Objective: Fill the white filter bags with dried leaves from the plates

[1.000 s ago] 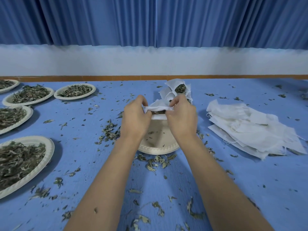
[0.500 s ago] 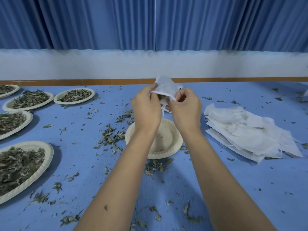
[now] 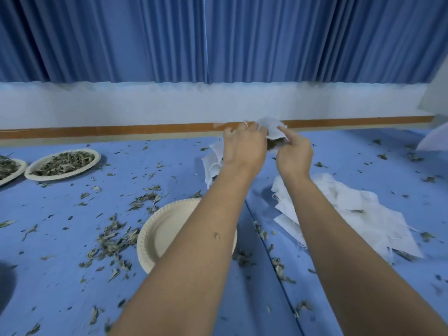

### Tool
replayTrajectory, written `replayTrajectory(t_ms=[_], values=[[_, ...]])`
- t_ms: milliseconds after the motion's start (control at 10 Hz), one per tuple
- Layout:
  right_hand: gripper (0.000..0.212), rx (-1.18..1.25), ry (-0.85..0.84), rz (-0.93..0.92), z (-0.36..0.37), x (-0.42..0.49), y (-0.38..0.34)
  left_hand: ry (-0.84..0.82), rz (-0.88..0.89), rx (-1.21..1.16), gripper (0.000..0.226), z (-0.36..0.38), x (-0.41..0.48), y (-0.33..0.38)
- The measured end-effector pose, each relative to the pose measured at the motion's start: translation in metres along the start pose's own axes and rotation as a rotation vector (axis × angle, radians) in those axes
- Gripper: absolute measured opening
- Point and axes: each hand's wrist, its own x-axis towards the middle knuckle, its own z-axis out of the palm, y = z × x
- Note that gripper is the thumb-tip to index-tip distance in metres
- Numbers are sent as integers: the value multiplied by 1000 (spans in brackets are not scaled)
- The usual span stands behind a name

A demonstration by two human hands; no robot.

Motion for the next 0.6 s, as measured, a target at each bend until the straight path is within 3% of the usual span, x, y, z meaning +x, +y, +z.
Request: replayTrajectory(t_ms=[100,200,300,400,500,600], values=[[41,-37,-64,91,12,3,27,-187,74,279,37,22,6,0],[31,-83,-282,228,25,5,50,-296,161,517,35,38,3,3],[24,-302,-507,256,30,-1,58,-299,201,578,30,46,-6,2],[29,-329,-539,260,30,-5,60,-278,187,523,26,45,-15,-3],[21,-281,-410,251,24,-12,47,-209,168,323,24,37,-20,-6],[31,-46,-128,170,23,-19,24,-3,17,-96,24,19,-21,-5]])
